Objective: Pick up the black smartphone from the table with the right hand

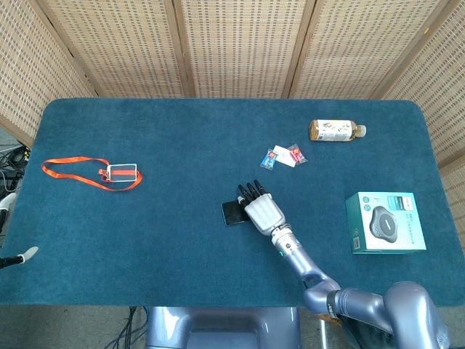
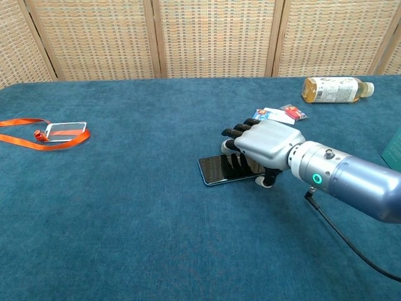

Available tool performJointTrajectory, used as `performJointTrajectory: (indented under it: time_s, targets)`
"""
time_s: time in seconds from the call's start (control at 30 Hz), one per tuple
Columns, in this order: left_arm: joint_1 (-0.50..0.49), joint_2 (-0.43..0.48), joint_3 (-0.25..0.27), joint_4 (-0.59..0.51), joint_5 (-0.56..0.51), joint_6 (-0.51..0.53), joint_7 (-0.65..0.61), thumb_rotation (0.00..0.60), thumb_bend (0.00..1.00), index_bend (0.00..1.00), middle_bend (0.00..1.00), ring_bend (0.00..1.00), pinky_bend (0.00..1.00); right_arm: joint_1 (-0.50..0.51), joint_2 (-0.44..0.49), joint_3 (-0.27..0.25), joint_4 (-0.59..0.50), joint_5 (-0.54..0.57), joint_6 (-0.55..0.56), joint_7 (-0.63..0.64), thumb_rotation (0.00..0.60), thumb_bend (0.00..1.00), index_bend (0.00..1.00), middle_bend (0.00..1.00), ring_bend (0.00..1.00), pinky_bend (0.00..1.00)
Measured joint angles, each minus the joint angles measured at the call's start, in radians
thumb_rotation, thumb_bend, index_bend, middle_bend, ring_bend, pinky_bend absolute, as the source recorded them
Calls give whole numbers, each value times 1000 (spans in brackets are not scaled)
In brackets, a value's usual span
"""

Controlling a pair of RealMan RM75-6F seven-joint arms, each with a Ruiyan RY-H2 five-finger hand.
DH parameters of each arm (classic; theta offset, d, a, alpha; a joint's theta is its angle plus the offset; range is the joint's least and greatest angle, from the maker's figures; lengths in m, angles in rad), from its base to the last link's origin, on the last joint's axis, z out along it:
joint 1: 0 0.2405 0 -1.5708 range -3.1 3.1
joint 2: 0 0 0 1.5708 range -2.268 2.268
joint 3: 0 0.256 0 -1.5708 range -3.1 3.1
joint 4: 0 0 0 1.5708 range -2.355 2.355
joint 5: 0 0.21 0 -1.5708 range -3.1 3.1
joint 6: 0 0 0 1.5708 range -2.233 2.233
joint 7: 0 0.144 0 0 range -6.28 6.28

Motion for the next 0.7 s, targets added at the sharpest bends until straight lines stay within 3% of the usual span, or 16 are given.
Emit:
performJointTrajectory:
  time_s: [0.13,0.23,0.43,0.7]
  targets:
    - [0,2,0,2,0,-1,-6,600,0,0,0,0,0,9,-26,9,39,13,-7,-5,600,775,331,107,20,0]
    - [-1,3,-2,5,-5,-5,-14,600,0,0,0,0,0,15,-37,18,48,13,-1,-3,600,864,352,116,22,0]
    - [-5,7,-3,7,-10,-16,-23,600,0,0,0,0,0,30,-40,41,45,4,14,9,600,951,398,129,26,0]
    - [-6,12,-8,12,-20,-23,-43,600,0,0,0,0,0,73,-51,90,61,30,5,-15,600,961,413,134,27,0]
